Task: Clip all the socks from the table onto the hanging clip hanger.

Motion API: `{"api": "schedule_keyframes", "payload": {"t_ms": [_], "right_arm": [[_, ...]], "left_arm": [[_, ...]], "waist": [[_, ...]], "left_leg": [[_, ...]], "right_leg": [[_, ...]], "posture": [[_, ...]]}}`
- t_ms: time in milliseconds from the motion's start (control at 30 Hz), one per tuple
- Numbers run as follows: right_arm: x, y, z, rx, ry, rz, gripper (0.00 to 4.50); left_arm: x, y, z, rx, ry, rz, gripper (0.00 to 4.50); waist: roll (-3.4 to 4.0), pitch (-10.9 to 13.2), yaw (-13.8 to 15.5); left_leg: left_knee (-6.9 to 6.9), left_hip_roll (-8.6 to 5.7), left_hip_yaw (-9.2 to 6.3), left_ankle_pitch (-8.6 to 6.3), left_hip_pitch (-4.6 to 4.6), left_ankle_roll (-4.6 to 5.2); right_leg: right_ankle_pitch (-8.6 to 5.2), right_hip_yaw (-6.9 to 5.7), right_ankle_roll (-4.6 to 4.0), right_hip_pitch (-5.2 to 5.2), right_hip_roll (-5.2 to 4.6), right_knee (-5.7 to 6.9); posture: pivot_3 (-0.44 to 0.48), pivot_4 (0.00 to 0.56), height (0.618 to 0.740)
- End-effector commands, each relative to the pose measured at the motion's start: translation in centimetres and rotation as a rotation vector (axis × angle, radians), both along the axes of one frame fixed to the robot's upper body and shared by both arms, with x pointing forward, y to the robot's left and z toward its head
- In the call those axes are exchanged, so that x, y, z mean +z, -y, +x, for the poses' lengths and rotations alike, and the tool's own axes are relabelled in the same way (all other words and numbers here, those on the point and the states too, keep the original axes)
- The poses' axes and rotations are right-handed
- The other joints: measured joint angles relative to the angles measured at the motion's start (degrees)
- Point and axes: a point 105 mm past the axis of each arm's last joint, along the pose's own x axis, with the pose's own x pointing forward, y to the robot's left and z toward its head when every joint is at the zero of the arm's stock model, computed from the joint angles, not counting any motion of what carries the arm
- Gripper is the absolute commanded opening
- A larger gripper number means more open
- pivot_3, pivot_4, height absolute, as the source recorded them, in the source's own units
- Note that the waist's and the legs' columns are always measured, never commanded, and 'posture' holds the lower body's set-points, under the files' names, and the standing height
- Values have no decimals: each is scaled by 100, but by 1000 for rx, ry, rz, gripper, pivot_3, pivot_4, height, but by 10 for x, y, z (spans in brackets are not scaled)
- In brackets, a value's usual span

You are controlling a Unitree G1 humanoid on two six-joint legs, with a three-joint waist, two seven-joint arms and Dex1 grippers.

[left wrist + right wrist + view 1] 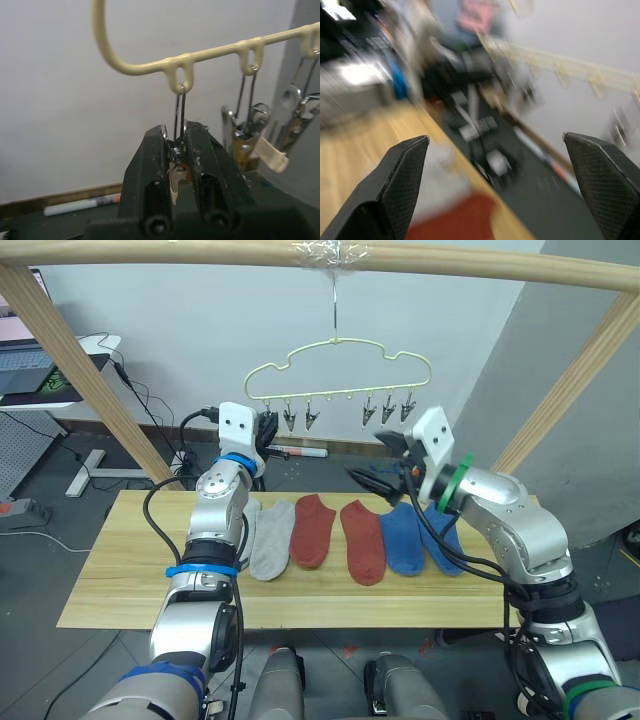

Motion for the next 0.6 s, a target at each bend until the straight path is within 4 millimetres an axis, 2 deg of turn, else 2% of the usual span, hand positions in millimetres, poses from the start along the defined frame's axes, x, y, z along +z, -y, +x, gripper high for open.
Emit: {"api": "schedule_keyframes", "payload": {"t_ms": [33,100,233,400,600], "right_arm": [[-23,44,17,-179,-15,-119,4500],[-41,67,22,-252,-49,-184,4500],[-75,97,28,-301,-160,-270,4500],[-92,105,39,-320,-236,-271,4500],[-120,112,51,-351,-315,-343,4500]], "left_arm": [[5,5,-9,-129,-103,-65,197],[5,2,-15,-186,-186,-104,197],[14,-3,-30,-310,-316,-229,197],[16,-8,-38,-340,-378,-255,197],[17,-2,-44,-370,-372,-250,197]], "waist": [[4,4,-20],[4,10,-61],[8,45,-131],[22,109,-149],[16,132,-137]], "left_leg": [[0,1,0,0,0,0],[0,1,-1,0,0,0],[0,0,-2,0,1,0],[0,1,-2,0,4,0],[0,0,-1,0,3,0]], "right_leg": [[0,0,0,-1,1,1],[0,-1,0,-1,2,3],[0,1,1,-1,2,2],[-1,2,1,-1,3,4],[-1,4,2,0,1,3]], "posture": [[-3,207,740],[-1,215,740],[-1,222,740],[-3,226,740],[-2,225,740]]}}
